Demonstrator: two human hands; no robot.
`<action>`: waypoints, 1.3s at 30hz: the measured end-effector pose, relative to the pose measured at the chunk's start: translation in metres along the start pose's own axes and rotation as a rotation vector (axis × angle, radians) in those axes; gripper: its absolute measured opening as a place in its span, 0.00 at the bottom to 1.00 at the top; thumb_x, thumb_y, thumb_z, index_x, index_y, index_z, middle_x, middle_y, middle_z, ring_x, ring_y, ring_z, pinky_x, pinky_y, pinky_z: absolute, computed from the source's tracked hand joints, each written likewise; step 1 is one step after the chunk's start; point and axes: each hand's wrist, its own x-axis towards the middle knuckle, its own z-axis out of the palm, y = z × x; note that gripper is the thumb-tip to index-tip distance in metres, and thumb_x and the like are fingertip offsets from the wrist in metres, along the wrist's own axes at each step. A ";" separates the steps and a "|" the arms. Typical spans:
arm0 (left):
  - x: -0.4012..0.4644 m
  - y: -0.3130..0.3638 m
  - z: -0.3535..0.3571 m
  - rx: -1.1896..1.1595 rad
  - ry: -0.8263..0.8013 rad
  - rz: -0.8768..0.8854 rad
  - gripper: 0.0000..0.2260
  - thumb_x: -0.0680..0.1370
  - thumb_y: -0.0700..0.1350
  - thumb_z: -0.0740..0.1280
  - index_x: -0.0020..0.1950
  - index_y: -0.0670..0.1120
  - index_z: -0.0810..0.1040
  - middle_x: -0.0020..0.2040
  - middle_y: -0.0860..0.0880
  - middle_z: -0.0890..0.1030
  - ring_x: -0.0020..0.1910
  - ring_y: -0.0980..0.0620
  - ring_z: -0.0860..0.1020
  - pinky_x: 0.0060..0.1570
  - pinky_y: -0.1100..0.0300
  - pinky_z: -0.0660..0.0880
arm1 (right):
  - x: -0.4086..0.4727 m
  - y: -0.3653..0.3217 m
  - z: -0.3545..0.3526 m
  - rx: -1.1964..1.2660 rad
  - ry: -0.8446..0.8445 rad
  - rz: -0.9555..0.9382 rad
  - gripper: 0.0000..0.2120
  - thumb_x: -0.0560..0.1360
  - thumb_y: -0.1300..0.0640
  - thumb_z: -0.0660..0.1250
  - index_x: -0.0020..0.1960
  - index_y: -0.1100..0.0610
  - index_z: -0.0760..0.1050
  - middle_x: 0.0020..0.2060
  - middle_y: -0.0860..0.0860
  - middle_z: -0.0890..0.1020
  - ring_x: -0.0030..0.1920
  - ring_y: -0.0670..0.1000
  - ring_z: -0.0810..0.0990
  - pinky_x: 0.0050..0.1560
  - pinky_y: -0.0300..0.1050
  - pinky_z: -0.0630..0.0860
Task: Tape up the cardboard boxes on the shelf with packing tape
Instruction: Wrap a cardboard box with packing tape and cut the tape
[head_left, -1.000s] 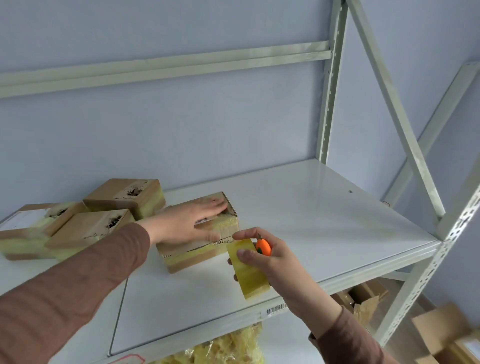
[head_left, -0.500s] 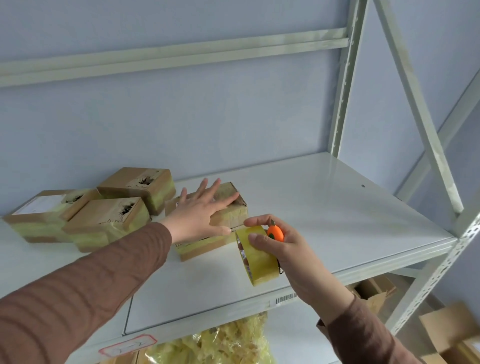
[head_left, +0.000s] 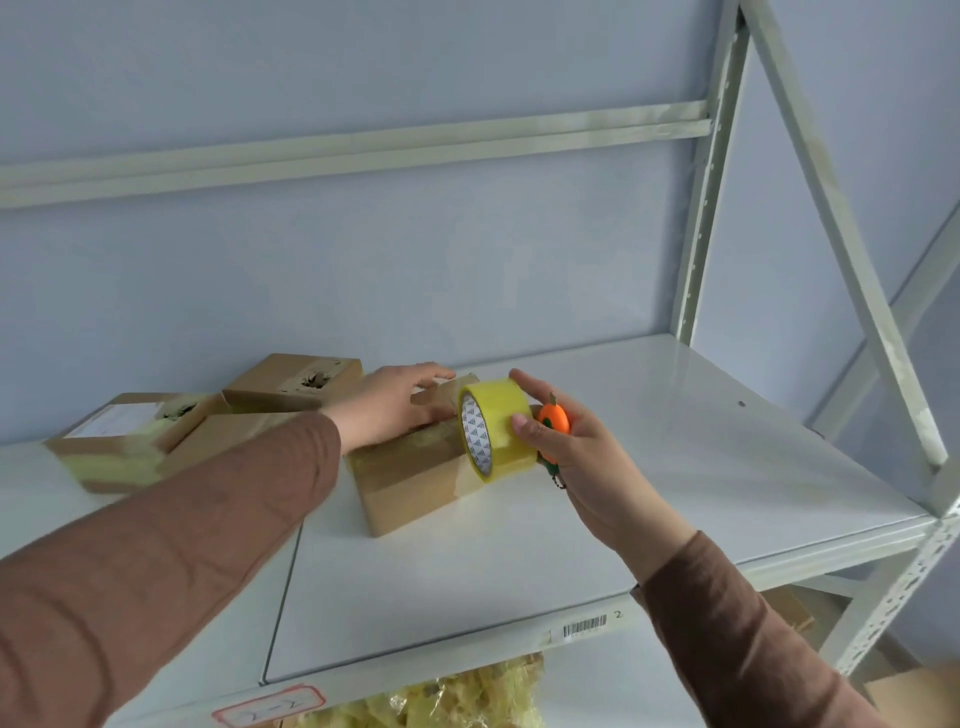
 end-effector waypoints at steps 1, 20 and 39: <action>-0.004 -0.005 0.007 -0.008 0.128 0.070 0.15 0.79 0.52 0.72 0.66 0.59 0.78 0.60 0.61 0.78 0.57 0.59 0.77 0.51 0.61 0.70 | 0.002 0.002 0.001 -0.022 -0.006 -0.017 0.21 0.80 0.61 0.69 0.72 0.50 0.75 0.53 0.50 0.84 0.54 0.46 0.81 0.60 0.40 0.72; -0.006 -0.035 0.021 0.281 -0.183 0.036 0.43 0.75 0.67 0.67 0.83 0.61 0.48 0.85 0.52 0.50 0.83 0.54 0.48 0.80 0.49 0.52 | 0.049 0.018 0.017 -0.378 -0.015 -0.100 0.07 0.83 0.59 0.66 0.45 0.55 0.75 0.34 0.41 0.74 0.36 0.42 0.70 0.39 0.33 0.67; 0.006 -0.028 -0.007 -0.373 -0.415 -0.075 0.24 0.78 0.53 0.73 0.69 0.73 0.70 0.73 0.60 0.75 0.69 0.58 0.76 0.66 0.64 0.72 | -0.021 0.025 -0.014 -0.408 0.048 0.198 0.14 0.80 0.49 0.70 0.40 0.53 0.72 0.33 0.51 0.67 0.30 0.46 0.65 0.28 0.34 0.60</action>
